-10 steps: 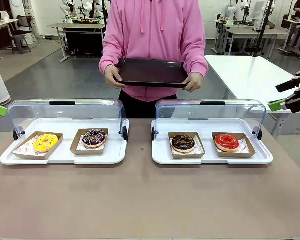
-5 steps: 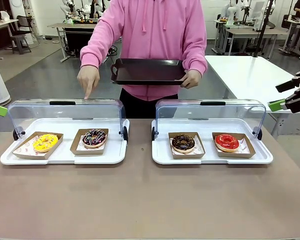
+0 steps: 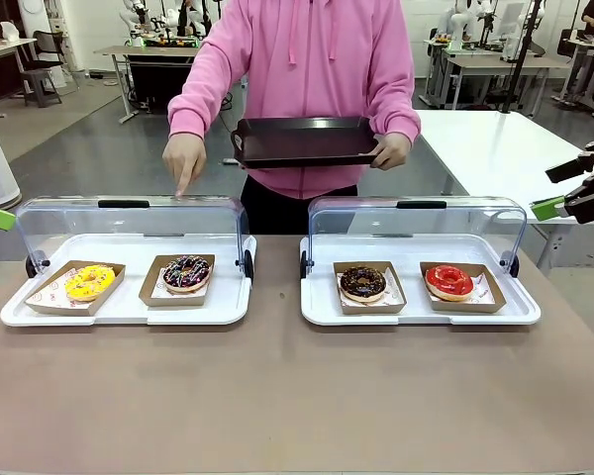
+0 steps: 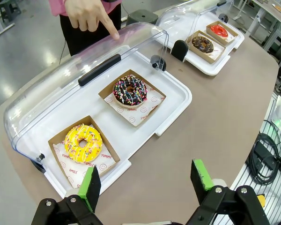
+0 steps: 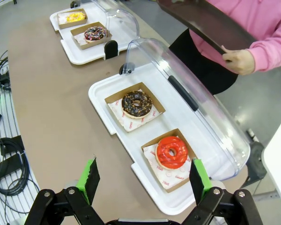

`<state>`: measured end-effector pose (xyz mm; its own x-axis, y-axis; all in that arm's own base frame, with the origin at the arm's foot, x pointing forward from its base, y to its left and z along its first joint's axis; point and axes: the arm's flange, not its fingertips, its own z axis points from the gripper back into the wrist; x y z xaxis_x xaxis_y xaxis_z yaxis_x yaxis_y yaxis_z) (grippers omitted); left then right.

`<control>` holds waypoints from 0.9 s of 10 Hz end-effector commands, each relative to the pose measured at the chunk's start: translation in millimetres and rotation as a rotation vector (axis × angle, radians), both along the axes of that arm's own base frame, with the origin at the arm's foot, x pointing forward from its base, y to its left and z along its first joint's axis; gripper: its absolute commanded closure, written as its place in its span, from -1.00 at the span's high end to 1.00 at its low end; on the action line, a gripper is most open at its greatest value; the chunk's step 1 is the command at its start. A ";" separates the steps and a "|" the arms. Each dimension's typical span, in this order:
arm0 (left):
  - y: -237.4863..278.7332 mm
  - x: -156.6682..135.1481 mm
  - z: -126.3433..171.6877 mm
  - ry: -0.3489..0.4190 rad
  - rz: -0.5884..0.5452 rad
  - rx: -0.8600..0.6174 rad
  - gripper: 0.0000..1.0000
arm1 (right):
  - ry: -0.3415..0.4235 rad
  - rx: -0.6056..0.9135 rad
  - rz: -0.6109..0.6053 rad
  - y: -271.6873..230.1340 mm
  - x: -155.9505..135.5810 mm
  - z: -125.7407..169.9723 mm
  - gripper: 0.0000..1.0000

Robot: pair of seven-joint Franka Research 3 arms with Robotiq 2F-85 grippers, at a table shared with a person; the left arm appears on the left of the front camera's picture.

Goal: Provide the desired donut to the person.
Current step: Pick up and lift the Paper togo box containing the Donut pointed at by the person.

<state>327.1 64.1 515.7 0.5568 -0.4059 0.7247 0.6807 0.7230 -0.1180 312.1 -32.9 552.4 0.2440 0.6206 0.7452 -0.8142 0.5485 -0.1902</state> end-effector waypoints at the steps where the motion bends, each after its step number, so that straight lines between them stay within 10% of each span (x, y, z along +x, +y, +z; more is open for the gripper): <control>1: 1.1 0.7 -0.8 -0.003 -0.006 -0.002 1.00 | 0.004 -0.005 0.008 0.3 1.7 -2.2 1.00; 9: 1.1 0.7 -0.8 -0.003 -0.006 -0.002 1.00 | 0.004 -0.005 0.008 0.3 1.7 -2.2 1.00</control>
<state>327.1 64.0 515.7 0.5569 -0.4058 0.7247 0.6806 0.7230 -0.1182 312.1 -32.9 552.4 0.2440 0.6206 0.7452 -0.8142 0.5485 -0.1902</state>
